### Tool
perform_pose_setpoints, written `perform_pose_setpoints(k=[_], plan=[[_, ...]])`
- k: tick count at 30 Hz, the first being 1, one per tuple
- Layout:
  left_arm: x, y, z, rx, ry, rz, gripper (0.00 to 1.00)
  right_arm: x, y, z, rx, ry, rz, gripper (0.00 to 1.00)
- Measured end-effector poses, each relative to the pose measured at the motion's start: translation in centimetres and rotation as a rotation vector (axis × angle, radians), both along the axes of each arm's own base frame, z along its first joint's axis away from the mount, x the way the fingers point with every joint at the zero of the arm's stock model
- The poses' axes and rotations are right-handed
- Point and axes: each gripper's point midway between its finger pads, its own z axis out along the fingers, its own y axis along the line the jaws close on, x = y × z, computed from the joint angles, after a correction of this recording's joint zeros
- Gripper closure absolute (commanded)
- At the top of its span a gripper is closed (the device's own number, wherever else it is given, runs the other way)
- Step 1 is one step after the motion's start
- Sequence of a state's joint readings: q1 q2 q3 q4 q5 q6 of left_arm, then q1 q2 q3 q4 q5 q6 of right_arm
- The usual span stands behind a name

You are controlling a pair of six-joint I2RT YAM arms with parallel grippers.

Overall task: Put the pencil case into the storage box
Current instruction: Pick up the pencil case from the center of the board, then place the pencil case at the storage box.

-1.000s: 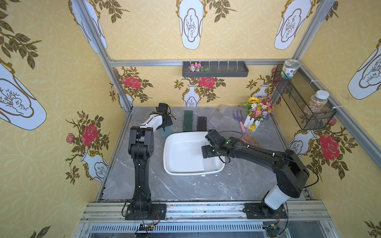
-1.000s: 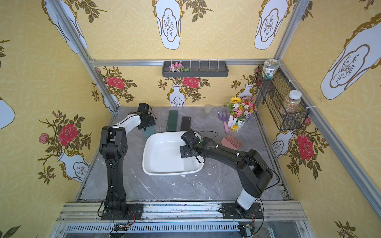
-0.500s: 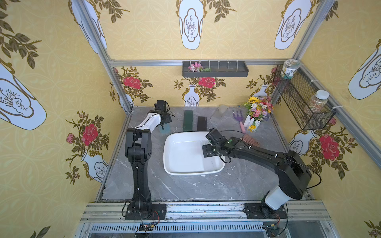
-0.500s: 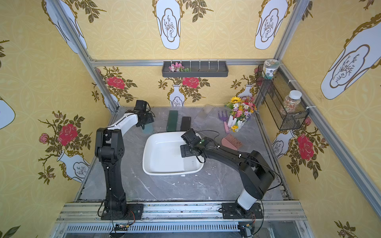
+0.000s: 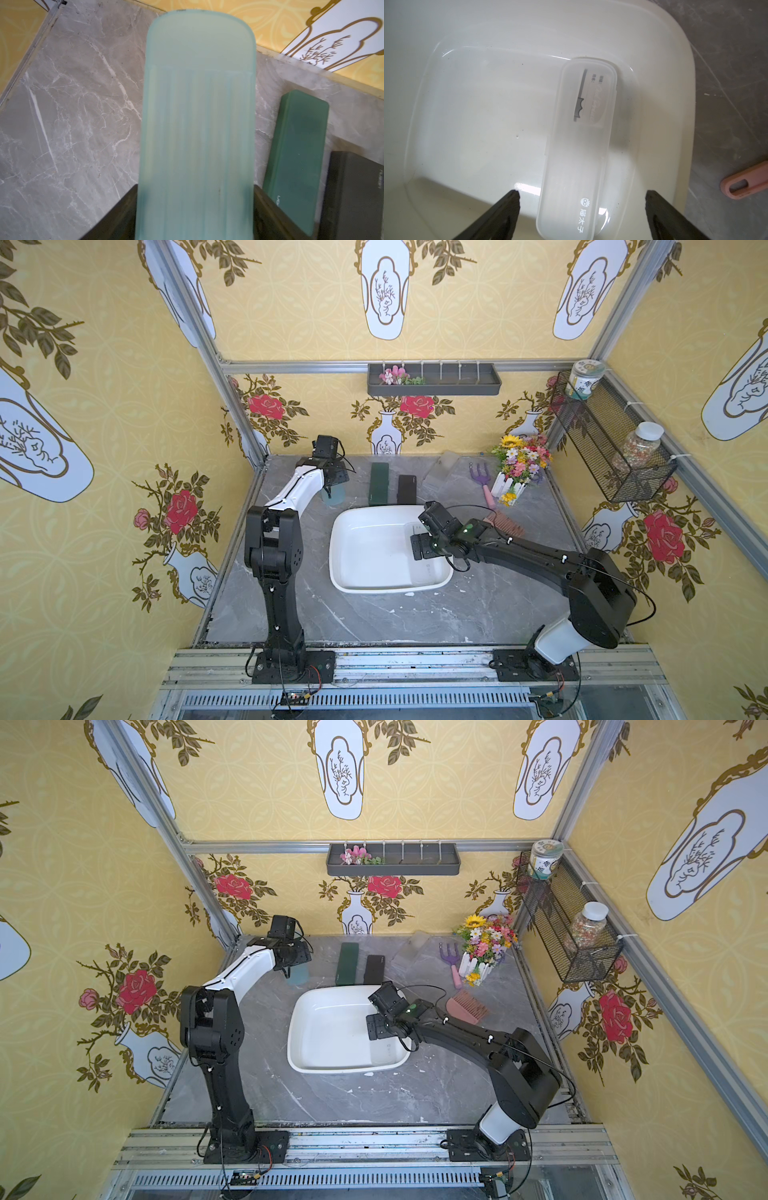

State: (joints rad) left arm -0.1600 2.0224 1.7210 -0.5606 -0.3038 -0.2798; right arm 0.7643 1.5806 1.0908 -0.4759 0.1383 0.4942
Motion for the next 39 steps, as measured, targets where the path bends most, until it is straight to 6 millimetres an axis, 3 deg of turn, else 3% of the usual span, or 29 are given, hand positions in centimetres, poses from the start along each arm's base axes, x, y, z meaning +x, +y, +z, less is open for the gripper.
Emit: perform_pose_setpoints(k=[4,21,27,39], plan=[[-0.9,-0.7,1.4,-0.009,-0.009,-0.018,0.30,-0.3,-0.3,0.0,-0.001,-0.001,-0.001,0.03],[-8.7,-8.4,4.3,-0.072,-0.006,-0.170,0.30,0.0,-2.8,0.8,0.001,-0.031,-0.053,0.03],[-12.1,-11.5,3.6,-0.074,0.022,-0.224,0.31,0.9,-4.4,1.5,0.022,-0.040,-0.082,0.03],[-19.4,-16.8,-0.5,-0.070,0.120,-0.288,0.31,0.9,-6.0,0.9,0.036,-0.018,-0.109,0.03]])
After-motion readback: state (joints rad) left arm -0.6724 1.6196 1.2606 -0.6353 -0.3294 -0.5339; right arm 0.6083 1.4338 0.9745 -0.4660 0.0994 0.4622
